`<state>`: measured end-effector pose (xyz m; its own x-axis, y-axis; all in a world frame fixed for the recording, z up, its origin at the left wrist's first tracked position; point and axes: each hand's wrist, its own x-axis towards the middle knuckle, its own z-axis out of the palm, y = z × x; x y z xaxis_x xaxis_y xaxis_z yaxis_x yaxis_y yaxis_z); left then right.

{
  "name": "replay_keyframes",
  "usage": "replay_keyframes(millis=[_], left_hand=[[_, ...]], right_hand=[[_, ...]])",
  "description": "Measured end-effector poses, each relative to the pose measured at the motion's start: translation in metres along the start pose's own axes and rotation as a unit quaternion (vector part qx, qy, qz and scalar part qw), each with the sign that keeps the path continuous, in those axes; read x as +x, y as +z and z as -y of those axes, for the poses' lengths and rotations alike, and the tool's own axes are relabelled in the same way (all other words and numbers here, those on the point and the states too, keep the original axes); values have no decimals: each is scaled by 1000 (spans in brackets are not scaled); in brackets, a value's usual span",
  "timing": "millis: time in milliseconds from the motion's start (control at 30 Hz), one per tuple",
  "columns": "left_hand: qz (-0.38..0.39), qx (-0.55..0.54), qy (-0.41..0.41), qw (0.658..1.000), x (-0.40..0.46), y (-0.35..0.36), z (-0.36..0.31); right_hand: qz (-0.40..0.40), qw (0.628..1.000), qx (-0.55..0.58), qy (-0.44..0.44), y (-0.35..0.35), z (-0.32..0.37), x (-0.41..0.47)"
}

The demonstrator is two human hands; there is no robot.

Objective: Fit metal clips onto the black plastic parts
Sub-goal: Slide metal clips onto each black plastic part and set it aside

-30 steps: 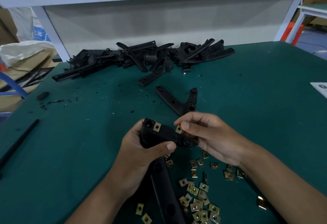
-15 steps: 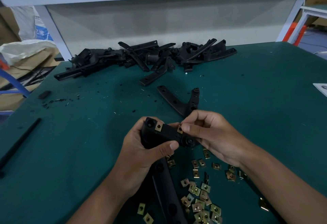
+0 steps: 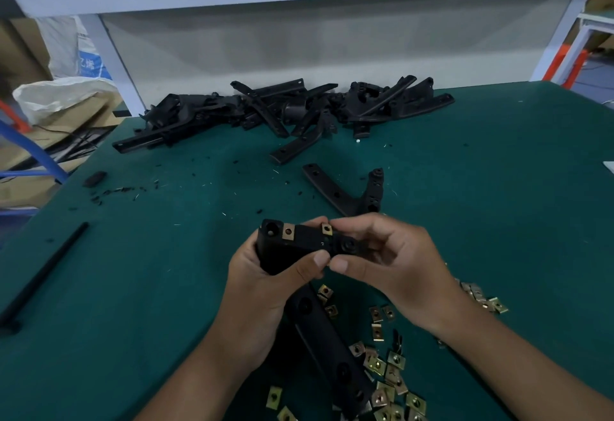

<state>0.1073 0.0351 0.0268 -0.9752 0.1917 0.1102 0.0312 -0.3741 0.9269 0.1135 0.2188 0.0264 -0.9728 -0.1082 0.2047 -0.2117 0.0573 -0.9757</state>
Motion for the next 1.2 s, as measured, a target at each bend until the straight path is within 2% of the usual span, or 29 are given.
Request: replay_keyframes(millis=[500,800,1033,1200], left_hand=[[-13,7,20,1000,-1,1,-1],[-15,-1,22,1000,-1,3,0],[2,-15,-10,1000,0,0,1],[-7,0,7,1000,2,0,4]], right_hand=[[-33,993,-94,-56,3,-1,-4],[-9,987,-143,-69,-1,-2,-2],[32,987,-133,-87,-2,0,-2],[17,989,-120,-85,-1,-4,-2]])
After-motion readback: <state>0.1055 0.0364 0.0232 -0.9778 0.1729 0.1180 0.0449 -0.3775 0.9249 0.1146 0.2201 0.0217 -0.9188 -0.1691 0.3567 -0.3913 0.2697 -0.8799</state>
